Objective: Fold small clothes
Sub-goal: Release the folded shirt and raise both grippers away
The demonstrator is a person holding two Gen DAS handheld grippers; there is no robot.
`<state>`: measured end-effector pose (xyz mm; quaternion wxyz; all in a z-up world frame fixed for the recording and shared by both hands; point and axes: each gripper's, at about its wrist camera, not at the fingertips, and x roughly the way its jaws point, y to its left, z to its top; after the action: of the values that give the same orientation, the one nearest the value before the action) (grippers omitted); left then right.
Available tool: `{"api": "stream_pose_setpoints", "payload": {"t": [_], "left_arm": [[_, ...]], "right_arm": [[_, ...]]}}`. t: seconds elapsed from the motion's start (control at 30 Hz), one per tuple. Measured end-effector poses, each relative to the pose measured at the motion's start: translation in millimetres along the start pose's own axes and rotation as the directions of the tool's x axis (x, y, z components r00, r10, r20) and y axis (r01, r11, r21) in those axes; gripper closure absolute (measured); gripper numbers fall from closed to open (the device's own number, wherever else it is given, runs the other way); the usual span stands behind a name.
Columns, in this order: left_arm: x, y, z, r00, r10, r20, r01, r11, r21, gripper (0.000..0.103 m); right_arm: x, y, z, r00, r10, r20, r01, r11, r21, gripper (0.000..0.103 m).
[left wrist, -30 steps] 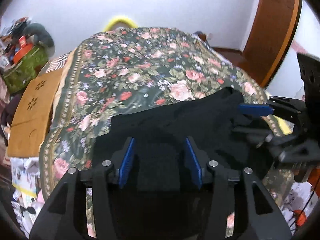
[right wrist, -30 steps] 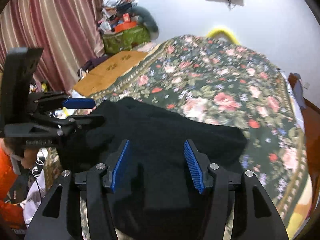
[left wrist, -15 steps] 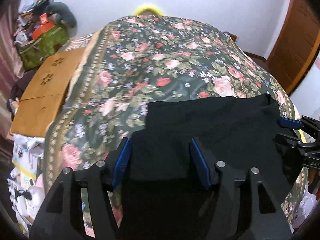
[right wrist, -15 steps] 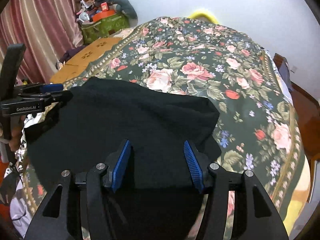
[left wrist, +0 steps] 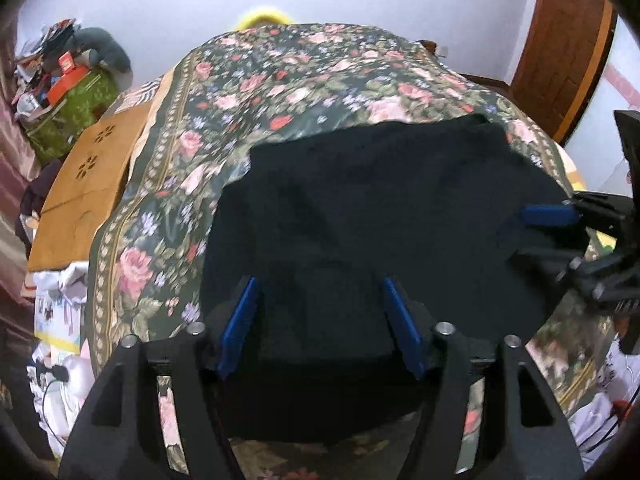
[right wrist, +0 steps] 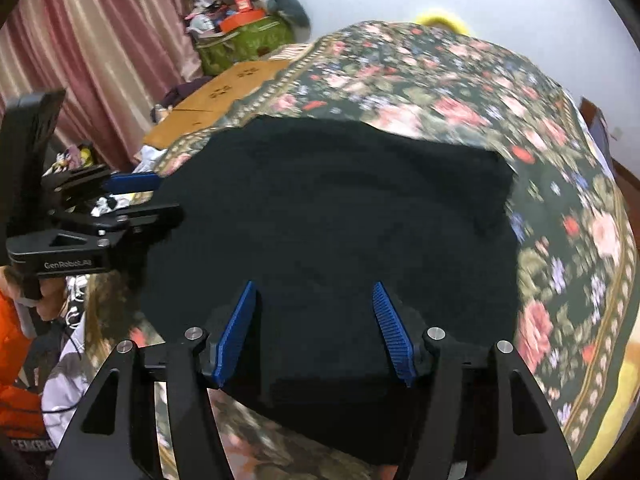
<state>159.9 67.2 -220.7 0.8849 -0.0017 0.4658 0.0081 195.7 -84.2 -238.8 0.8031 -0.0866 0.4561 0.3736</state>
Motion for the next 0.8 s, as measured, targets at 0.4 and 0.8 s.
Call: {"api": "stream_pose_setpoints", "payload": {"t": [0.4,0.8], "left_arm": [[-31,67,-12,0.990,0.133,0.056,-0.120,0.972,-0.203,0.026],[-167,27,15,0.911,0.077,0.405,0.007,0.979,-0.203,0.025]], "right_arm": [[-51,-36,-17,0.990,-0.123,0.074,0.113,0.985,0.130,0.046],[-158,35,15,0.906,-0.097,0.412,0.088,0.995,0.039,0.042]]}}
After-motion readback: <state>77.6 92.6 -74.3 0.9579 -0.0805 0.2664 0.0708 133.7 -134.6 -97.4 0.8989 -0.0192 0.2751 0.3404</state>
